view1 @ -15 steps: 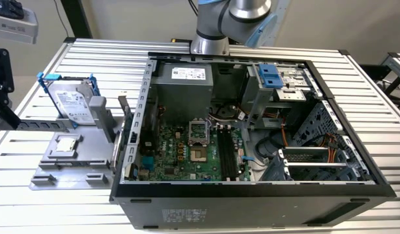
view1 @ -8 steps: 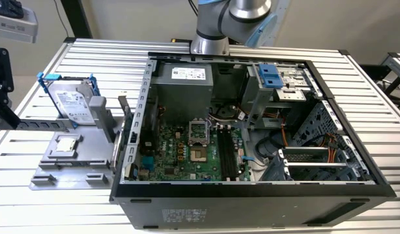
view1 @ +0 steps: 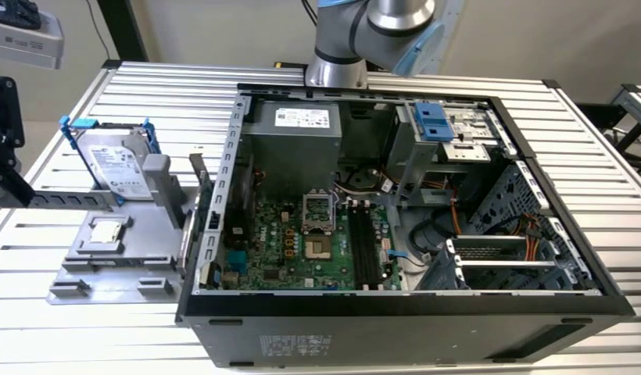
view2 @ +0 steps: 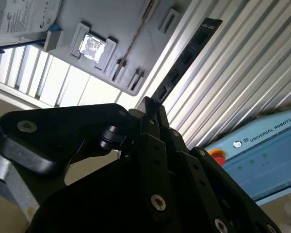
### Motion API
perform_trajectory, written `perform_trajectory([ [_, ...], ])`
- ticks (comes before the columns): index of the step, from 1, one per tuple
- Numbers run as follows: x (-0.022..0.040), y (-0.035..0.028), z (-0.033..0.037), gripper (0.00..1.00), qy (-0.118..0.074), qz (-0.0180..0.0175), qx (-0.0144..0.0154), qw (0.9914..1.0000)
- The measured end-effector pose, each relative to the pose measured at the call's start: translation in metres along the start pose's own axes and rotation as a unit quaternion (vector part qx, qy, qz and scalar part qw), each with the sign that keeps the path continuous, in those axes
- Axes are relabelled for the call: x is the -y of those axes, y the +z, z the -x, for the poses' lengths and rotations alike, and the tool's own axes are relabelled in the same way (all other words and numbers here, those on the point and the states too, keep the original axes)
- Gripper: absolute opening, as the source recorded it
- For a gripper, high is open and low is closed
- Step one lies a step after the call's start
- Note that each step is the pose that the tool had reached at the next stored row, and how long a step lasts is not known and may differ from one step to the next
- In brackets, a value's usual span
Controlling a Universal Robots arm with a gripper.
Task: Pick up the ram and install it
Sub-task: 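Pick up the ram and move it above insertion slot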
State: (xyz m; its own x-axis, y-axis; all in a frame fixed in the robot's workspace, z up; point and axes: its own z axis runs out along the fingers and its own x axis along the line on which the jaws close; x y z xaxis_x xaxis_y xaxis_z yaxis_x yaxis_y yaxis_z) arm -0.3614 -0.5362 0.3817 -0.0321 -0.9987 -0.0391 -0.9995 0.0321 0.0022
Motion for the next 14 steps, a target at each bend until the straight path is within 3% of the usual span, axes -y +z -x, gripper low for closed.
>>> perform_trajectory([
  [14,0.0383,0.0001,0.0011,0.00,0.000,-0.0001,0.0001,1.00000],
])
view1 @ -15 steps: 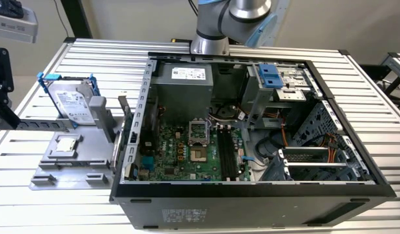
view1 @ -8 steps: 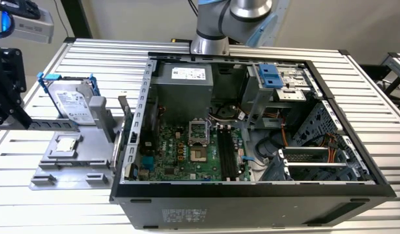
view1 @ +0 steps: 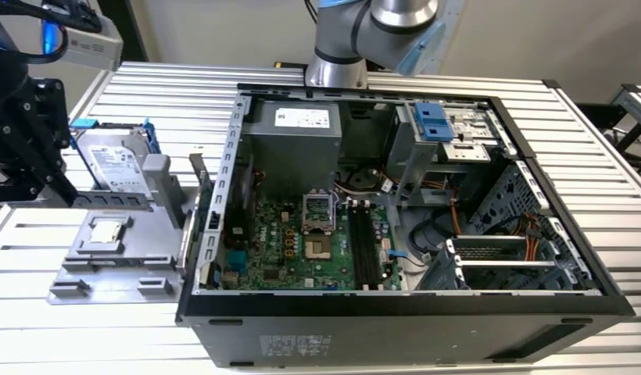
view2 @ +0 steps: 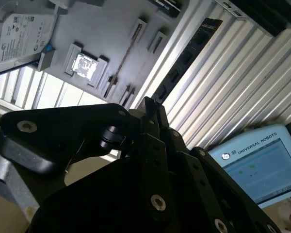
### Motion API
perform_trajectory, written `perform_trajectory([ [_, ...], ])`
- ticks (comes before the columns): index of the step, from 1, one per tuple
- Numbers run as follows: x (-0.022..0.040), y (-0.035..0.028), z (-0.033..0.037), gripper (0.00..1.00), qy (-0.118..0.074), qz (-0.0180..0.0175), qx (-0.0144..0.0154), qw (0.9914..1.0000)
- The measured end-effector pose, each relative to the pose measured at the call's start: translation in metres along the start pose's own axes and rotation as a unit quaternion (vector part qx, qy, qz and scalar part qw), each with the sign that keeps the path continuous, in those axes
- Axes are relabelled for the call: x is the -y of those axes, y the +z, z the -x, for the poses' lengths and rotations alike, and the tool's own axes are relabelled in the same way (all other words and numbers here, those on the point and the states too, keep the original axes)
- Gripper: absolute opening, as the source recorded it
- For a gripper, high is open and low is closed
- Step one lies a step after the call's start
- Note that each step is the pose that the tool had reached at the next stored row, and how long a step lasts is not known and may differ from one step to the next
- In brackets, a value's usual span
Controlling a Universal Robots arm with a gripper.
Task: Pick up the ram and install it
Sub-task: 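Pick up the ram and move it above insertion slot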
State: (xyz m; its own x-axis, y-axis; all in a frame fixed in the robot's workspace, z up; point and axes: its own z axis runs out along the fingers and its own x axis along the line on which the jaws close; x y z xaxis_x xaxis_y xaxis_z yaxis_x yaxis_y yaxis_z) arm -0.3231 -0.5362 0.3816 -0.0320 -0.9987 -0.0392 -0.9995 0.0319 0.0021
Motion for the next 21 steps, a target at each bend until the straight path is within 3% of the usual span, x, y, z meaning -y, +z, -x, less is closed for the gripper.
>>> perform_trajectory([
  [4,0.0129,0.0000,0.0004,0.00,0.000,0.0000,0.0000,1.00000],
  [11,0.0302,-0.0001,0.0010,0.00,0.000,0.0001,0.0000,1.00000],
  [17,0.0369,-0.0076,0.0015,0.00,0.000,0.0002,0.0000,1.00000],
  [21,0.0418,-0.0075,0.0016,0.00,0.000,0.0001,0.0001,1.00000],
])
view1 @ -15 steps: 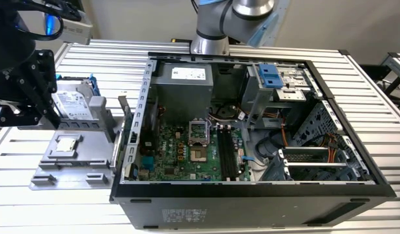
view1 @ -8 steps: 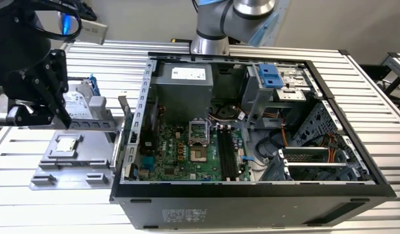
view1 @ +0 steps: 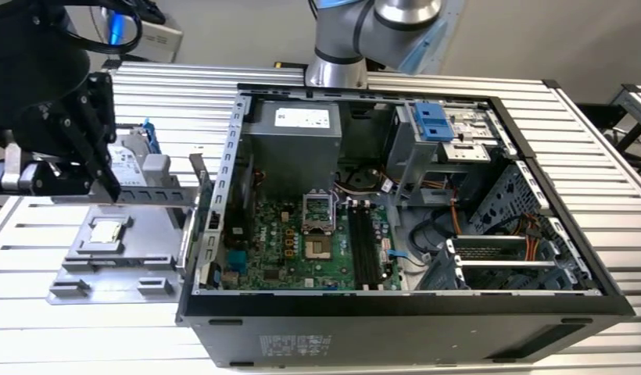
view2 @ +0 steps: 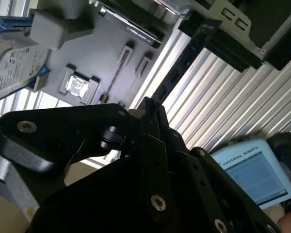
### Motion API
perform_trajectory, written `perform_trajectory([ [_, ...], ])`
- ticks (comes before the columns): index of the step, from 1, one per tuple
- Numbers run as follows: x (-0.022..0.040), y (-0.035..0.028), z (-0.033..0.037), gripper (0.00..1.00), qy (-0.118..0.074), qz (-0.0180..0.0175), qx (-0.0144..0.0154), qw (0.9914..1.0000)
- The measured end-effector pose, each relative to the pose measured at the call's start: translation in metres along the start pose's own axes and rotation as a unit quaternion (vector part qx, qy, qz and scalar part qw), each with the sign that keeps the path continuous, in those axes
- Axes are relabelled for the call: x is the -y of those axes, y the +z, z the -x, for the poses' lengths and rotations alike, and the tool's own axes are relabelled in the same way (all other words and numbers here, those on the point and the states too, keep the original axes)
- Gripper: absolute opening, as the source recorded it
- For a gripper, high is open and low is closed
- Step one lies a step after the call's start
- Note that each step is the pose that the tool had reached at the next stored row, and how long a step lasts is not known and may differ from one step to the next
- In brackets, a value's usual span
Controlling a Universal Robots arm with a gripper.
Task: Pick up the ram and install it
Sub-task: 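Pick up the ram and move it above insertion slot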
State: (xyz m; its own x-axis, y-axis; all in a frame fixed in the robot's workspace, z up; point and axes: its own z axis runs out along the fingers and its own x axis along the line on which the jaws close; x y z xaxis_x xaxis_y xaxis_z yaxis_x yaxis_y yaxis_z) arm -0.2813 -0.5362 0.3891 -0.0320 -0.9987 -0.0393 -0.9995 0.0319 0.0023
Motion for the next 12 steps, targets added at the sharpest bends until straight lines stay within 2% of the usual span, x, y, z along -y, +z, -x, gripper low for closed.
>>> perform_trajectory([
  [4,0.0091,-0.0001,0.0003,0.00,0.000,0.0000,0.0000,1.00000],
  [12,0.0321,-0.0001,0.0010,0.00,0.000,0.0000,0.0000,1.00000],
])
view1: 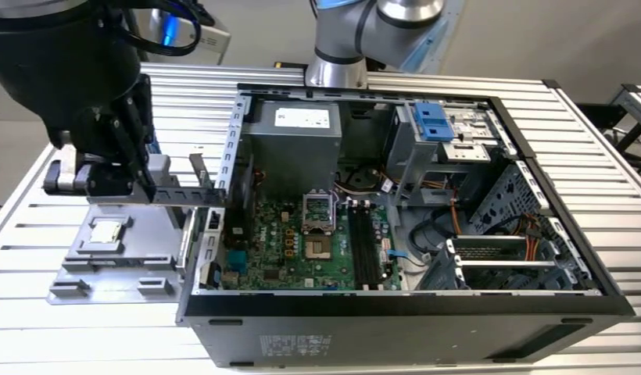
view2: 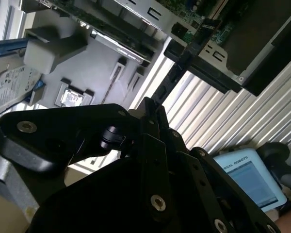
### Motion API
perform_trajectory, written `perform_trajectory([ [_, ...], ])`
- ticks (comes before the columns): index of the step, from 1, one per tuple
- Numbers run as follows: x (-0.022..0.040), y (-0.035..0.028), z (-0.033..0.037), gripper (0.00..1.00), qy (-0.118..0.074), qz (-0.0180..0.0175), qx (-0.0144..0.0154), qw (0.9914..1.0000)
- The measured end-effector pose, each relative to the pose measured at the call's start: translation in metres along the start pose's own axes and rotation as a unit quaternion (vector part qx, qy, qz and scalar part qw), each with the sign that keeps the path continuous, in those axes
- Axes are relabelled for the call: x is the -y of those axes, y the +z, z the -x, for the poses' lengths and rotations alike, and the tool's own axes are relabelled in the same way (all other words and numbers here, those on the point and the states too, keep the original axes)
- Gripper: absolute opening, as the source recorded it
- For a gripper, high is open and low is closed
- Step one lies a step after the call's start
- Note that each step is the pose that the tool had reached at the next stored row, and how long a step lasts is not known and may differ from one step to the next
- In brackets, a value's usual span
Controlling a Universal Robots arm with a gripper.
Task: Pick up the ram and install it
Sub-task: 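Pick up the ram and move it above insertion slot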
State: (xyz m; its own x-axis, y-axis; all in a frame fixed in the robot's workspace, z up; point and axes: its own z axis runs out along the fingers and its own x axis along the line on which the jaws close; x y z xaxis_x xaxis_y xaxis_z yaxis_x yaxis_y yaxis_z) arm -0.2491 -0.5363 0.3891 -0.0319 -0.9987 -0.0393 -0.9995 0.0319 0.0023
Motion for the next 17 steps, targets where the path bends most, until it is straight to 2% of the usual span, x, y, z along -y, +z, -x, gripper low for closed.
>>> perform_trajectory([
  [9,0.0254,-0.0001,0.0008,0.00,0.000,0.0000,0.0000,1.00000],
  [14,0.0374,-0.0001,0.0012,0.00,0.000,0.0000,-0.0001,1.00000],
  [17,0.0473,-0.0001,0.0015,0.00,0.000,0.0000,0.0000,1.00000],
])
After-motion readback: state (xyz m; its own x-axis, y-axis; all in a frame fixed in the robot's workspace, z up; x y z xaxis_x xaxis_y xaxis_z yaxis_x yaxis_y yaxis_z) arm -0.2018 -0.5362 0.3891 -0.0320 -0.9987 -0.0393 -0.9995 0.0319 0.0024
